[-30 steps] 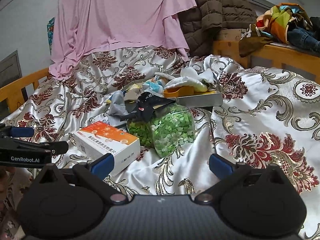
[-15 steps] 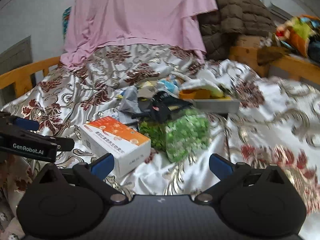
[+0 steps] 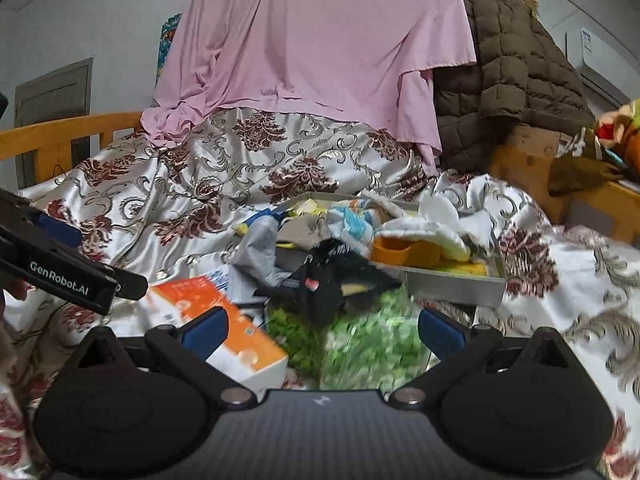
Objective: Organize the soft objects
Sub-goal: 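Reach both grippers toward the grey face mask and black printed bag, then close left gripper on grey face mask while right gripper grasps black printed bag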
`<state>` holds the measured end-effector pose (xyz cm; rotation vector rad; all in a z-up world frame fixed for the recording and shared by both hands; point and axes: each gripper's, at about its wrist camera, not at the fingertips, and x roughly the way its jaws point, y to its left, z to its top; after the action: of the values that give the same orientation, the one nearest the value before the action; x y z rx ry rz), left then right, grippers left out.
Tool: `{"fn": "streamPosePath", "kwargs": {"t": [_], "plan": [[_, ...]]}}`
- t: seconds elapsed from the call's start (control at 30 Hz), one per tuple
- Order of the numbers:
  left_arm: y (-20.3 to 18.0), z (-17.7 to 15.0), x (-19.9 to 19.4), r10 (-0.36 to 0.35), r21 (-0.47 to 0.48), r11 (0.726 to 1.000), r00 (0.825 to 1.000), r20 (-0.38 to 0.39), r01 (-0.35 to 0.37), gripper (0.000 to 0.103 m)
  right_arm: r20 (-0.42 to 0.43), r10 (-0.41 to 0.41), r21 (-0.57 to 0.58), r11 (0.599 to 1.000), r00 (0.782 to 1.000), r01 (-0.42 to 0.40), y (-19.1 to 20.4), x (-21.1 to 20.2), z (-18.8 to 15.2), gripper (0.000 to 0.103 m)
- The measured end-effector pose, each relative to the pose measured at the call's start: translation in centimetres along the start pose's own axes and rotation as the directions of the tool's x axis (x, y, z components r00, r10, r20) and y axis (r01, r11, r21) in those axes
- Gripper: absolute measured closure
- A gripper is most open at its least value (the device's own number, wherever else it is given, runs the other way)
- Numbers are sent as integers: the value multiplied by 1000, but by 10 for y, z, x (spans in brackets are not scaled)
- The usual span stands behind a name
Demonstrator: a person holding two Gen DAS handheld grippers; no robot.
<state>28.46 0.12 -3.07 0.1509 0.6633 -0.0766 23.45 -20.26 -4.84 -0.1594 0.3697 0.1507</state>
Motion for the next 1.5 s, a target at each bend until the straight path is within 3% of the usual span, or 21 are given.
{"fn": "streamPosePath", "kwargs": {"t": [0.17,0.33,0.6,1.2,1.5], "plan": [[-6,25,22,-52,-16,999,998,23,52,1,12,-11,-40,999,1000,11,-8,22,5,0],[-8,48,46,-121,-118,985,992,30,123,1,21,13,-75,997,1000,-12,-12,41,11,0],[-15,65,79,-124,-214,969,992,11,123,1,4,23,-78,997,1000,-23,-12,64,14,0],[-31,69,105,-130,-226,966,992,10,129,7,6,44,-104,994,999,-44,-2,81,9,0],[-31,67,110,-114,-260,959,993,14,114,23,3,46,-106,993,999,-45,-1,85,7,0]]}}
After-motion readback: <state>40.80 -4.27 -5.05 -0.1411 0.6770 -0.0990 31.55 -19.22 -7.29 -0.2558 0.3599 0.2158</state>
